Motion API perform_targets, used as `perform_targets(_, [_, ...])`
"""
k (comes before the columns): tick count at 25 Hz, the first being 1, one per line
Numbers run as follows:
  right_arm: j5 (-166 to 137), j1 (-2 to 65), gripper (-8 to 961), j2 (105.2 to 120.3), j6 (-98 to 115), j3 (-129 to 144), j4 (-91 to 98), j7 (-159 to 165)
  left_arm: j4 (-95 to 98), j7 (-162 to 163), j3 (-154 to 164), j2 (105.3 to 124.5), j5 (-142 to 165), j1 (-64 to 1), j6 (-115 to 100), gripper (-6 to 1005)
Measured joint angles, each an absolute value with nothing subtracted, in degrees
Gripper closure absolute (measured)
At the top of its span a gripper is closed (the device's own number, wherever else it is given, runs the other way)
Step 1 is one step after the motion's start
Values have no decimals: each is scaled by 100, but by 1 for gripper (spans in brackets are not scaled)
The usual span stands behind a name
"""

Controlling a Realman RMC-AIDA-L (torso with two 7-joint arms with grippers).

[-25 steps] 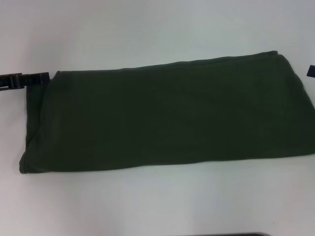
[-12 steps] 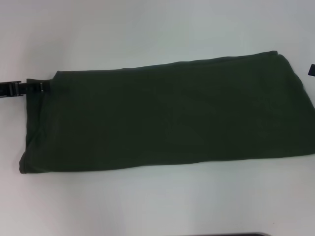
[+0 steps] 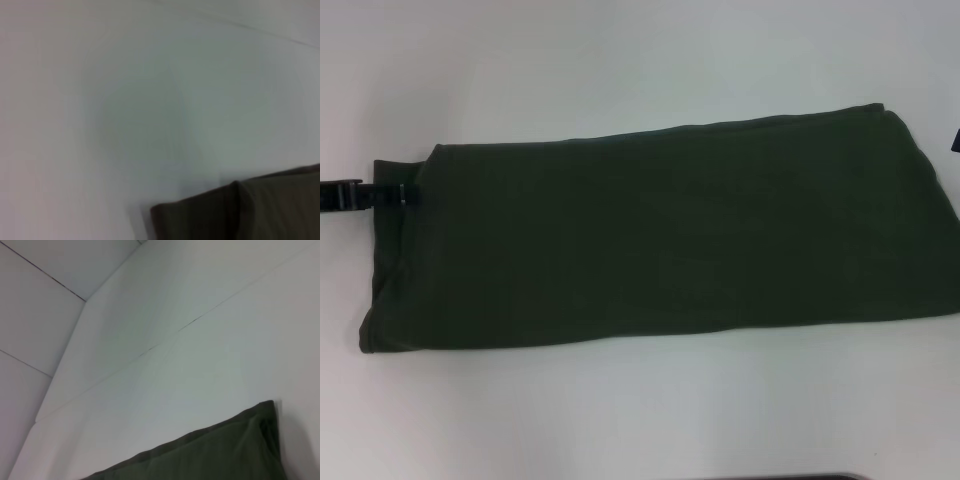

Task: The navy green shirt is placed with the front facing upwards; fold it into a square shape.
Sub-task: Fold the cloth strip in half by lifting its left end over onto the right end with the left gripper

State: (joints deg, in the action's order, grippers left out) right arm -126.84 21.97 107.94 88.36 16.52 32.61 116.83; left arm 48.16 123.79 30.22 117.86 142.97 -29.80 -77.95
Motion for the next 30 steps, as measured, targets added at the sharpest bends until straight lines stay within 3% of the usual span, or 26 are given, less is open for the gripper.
perform_targets(30, [-12709, 2187, 208, 10774, 8840, 1652, 3261, 11667, 4729, 12334, 3076, 11749, 14501, -3261, -8421, 121])
